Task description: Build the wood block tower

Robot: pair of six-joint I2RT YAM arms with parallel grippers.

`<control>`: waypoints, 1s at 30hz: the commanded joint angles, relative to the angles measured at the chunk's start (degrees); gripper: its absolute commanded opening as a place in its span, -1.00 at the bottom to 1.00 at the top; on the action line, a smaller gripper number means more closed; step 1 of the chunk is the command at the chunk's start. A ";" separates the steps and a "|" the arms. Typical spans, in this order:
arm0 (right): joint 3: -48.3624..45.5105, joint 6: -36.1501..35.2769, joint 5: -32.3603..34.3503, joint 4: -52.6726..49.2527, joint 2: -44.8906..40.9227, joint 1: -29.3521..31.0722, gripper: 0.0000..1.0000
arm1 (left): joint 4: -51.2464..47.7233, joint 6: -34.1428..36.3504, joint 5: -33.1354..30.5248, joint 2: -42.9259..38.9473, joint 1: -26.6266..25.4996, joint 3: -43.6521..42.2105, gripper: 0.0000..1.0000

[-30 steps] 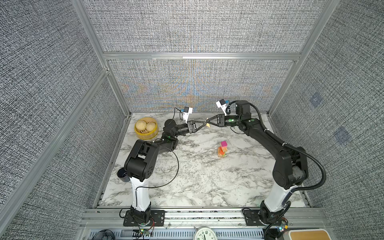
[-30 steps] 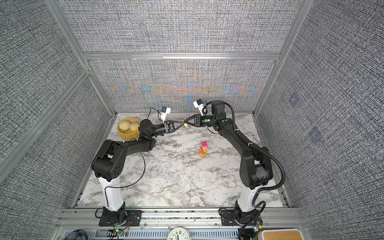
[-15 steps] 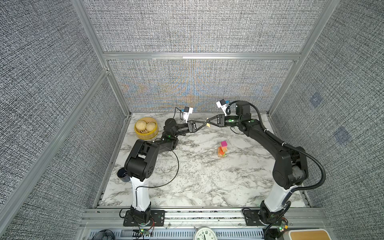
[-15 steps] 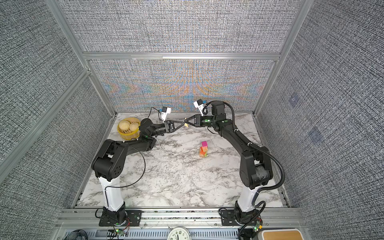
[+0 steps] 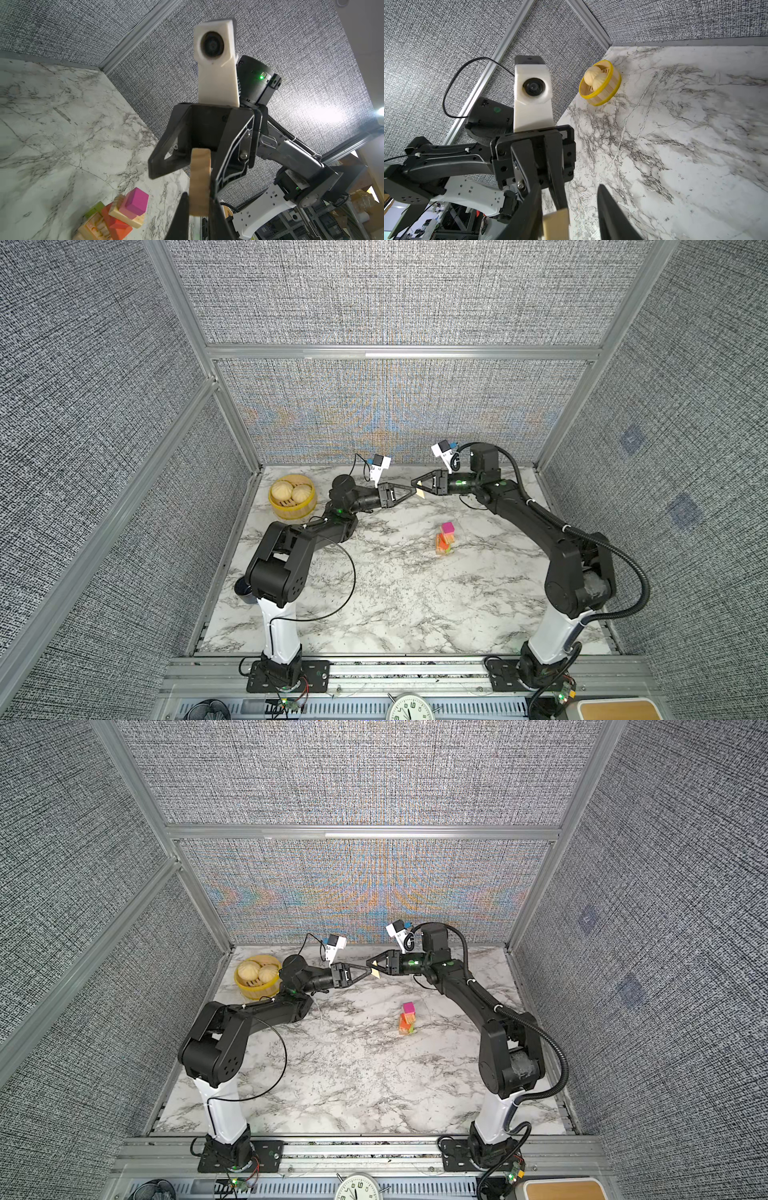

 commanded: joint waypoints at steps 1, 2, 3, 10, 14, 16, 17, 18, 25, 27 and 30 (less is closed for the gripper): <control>-1.06 0.97 0.14 1.75 -0.86 -0.87 -0.03 | -6.09 5.28 -0.17 -2.04 0.10 -0.10 -0.94; -1.57 1.43 0.26 2.32 -1.24 -1.32 -0.01 | -9.43 7.35 -0.39 -2.74 0.10 0.13 -0.95; -2.07 1.78 0.38 2.68 -1.66 -1.85 -0.01 | -13.82 10.12 -0.70 -3.61 0.10 0.52 -0.95; -7.01 4.76 3.08 4.78 -6.03 -6.28 0.01 | -55.80 34.91 -8.67 -8.27 -1.78 9.99 -0.98; -10.56 6.74 8.71 3.74 -9.62 -9.13 0.01 | -73.14 42.84 -14.88 -7.46 -3.43 18.20 -0.99; -12.01 6.51 13.13 0.82 -11.91 -10.11 0.02 | -81.71 46.63 -19.22 -6.36 -4.99 23.11 -1.00; -12.44 6.15 15.20 -1.01 -12.80 -10.42 0.02 | -84.75 47.82 -20.69 -5.69 -5.68 25.30 -1.00; -12.69 5.76 17.69 -3.59 -13.76 -10.67 0.02 | -87.95 49.08 -22.12 -4.88 -6.53 27.79 -1.00; -15.75 4.12 27.24 -13.26 -19.79 -12.72 0.02 | -106.78 55.53 -30.17 3.02 -11.63 45.92 -1.00; -17.50 4.41 28.55 -13.88 -21.40 -13.50 0.02 | -113.12 57.68 -32.26 6.80 -13.16 52.69 -1.00; -21.14 5.08 30.62 -12.99 -23.80 -14.63 0.02 | -120.92 60.01 -35.35 11.82 -15.35 62.43 -1.00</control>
